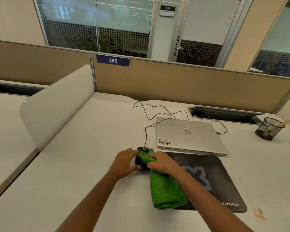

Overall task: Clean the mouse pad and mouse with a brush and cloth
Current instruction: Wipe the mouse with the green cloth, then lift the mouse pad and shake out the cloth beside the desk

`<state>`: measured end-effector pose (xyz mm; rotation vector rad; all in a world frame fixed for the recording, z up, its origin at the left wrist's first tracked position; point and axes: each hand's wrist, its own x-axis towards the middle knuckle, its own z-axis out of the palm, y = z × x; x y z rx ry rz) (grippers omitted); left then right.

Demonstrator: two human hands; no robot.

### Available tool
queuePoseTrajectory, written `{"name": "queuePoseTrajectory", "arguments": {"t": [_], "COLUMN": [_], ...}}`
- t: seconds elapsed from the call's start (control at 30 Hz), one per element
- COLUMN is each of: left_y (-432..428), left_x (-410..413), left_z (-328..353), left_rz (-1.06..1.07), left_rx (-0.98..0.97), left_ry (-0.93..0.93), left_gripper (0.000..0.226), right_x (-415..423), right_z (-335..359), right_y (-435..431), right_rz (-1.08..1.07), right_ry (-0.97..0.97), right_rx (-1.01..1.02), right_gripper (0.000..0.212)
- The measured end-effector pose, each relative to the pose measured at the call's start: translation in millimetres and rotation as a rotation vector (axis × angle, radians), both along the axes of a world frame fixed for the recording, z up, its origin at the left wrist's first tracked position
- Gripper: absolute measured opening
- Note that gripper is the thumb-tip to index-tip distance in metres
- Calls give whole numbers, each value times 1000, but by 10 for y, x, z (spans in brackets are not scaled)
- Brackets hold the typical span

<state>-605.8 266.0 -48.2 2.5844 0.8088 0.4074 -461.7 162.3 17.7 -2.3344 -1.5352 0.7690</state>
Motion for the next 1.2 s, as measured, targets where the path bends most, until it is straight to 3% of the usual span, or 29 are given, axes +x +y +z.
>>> {"name": "queuePoseTrajectory", "arguments": {"t": [0.23, 0.33, 0.53, 0.87, 1.07, 1.2], "left_y": [-57, -113, -467, -1293, -1575, -1730], "left_x": [-6, -16, 124, 576, 726, 806], "left_z": [79, 94, 198, 471, 543, 550], "left_rz": [14, 14, 69, -27, 18, 90], "left_rx": [-154, -120, -162, -854, -991, -1118], "left_ry": [22, 55, -219, -510, -583, -674], "left_gripper": [50, 52, 44, 27, 11, 23], "right_x": [110, 219, 365, 269, 326, 400], "right_z": [12, 84, 190, 212, 239, 222], "right_y": [-262, -367, -549, -916, -1221, -1467], "right_rz": [-89, -161, -277, -271, -258, -237], "right_ry": [48, 46, 99, 79, 134, 107], "right_rx": [80, 154, 338, 415, 467, 580], "right_gripper": [56, 58, 58, 55, 45, 43]}}
